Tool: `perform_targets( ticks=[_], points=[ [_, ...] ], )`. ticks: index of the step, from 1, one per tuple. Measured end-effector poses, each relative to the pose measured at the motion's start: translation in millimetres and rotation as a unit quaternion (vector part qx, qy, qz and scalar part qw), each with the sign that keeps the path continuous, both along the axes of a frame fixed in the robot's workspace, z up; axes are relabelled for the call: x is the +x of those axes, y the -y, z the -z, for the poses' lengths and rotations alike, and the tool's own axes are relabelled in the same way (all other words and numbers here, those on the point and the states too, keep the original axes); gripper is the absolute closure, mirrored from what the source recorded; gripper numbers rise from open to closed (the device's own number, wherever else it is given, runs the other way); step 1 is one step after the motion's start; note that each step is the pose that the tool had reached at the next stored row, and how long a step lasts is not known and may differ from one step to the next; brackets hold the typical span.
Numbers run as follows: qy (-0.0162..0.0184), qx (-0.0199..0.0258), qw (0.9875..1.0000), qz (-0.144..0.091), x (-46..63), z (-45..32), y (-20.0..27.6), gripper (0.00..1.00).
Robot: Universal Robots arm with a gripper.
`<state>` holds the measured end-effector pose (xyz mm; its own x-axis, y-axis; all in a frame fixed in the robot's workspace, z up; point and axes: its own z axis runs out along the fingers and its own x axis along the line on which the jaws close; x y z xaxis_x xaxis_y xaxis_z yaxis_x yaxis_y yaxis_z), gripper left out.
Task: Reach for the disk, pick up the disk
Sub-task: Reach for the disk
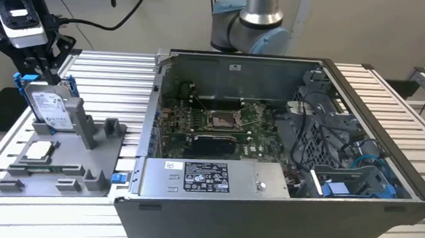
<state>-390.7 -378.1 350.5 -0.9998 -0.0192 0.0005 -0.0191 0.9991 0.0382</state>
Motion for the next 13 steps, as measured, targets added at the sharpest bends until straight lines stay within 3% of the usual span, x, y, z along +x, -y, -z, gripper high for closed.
perform_targets(
  ticks=[5, 13],
  points=[
    [0.0, 0.0, 1.0, 0.0, -0.6, 0.0, -12.8, 1.0],
    [0.0001, 0.0001, 1.0, 0.0, -5.2, 0.1, -24.2, 1.0]
  ],
)
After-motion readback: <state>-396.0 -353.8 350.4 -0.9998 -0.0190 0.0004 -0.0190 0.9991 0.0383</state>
